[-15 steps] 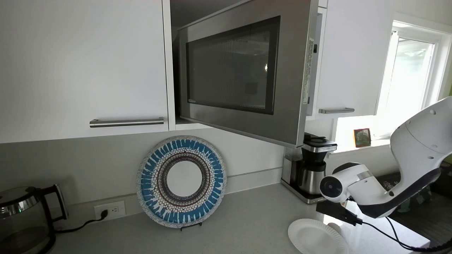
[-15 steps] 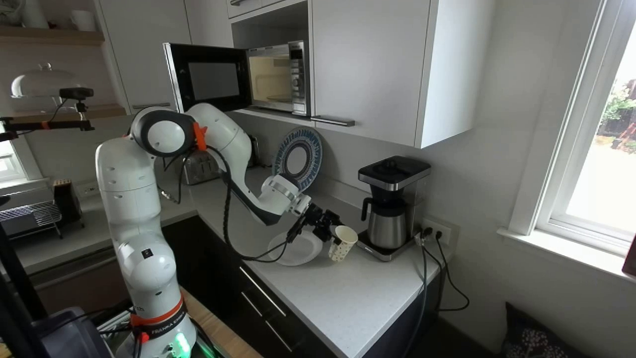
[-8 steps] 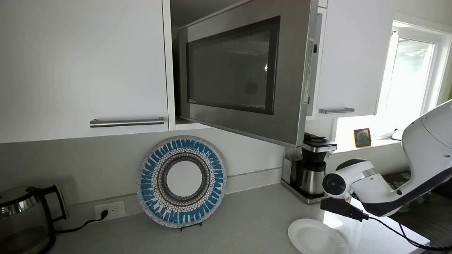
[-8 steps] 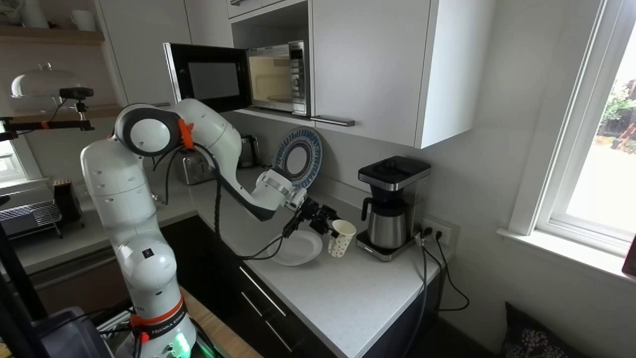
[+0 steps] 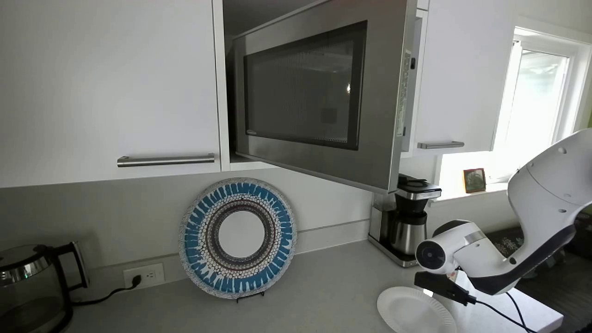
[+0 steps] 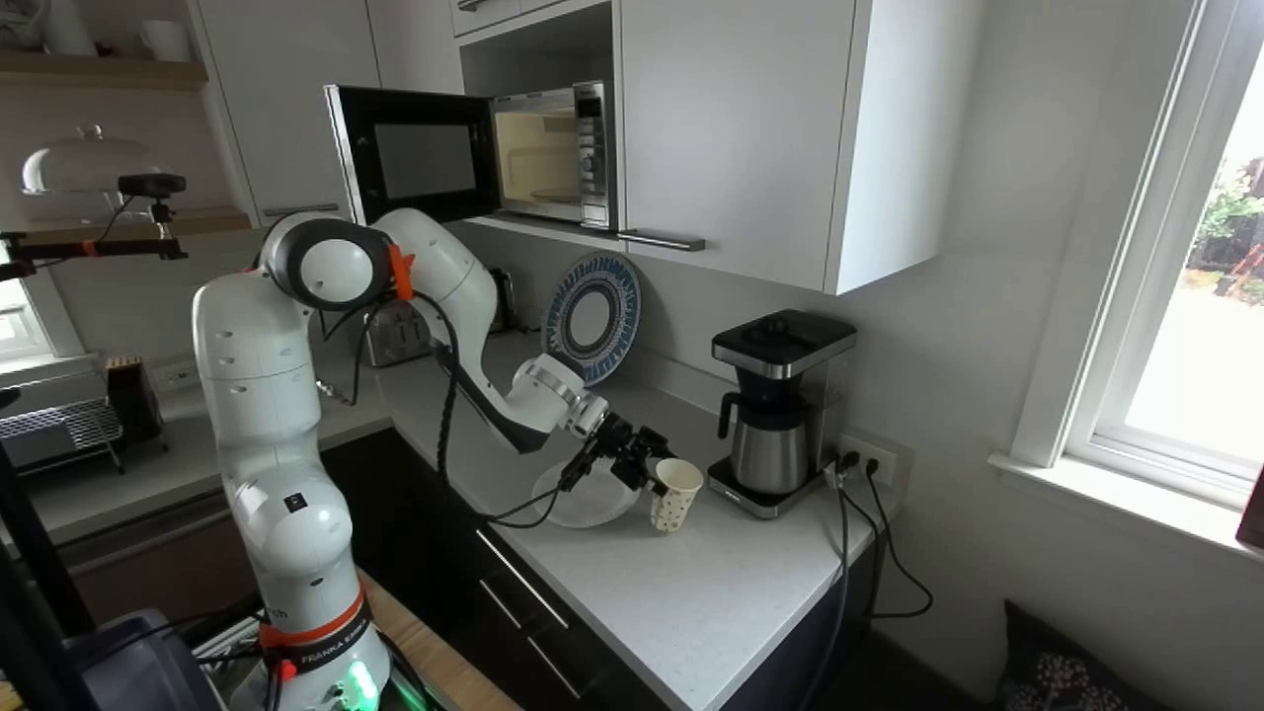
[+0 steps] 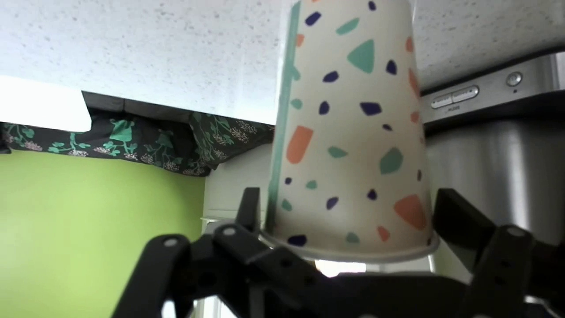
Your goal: Move the cup from the microwave to the counter
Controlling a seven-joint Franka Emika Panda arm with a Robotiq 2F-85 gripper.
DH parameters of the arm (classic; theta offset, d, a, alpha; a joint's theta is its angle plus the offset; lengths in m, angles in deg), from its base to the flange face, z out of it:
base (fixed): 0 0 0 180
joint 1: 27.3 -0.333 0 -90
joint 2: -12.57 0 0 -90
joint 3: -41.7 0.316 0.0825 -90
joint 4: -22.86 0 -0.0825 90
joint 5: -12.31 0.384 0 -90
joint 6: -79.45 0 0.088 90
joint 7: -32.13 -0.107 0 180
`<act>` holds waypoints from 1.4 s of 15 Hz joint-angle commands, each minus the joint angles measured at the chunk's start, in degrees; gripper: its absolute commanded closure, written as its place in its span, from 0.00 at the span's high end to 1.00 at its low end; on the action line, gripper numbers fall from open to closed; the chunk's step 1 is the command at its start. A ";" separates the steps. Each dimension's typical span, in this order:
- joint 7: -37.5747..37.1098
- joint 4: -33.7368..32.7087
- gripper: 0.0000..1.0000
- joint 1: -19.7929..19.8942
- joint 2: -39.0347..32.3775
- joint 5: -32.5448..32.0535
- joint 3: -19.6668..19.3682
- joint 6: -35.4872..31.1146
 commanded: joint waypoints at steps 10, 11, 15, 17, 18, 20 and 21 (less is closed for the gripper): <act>-7.81 -4.13 1.00 -0.07 -9.22 9.16 1.75 1.25; -6.37 -3.99 1.00 -0.02 -9.31 10.07 1.90 0.68; -1.29 -3.40 1.00 0.12 -8.39 13.49 2.14 -0.68; 1.20 -2.68 1.00 0.28 -6.97 15.31 2.01 -1.85; 2.90 -2.09 1.00 0.37 -5.96 16.30 1.97 -2.71; 6.19 -1.22 1.00 0.22 -4.26 18.28 1.96 -3.56; 7.70 -0.64 1.00 0.15 -3.14 19.04 1.91 -4.14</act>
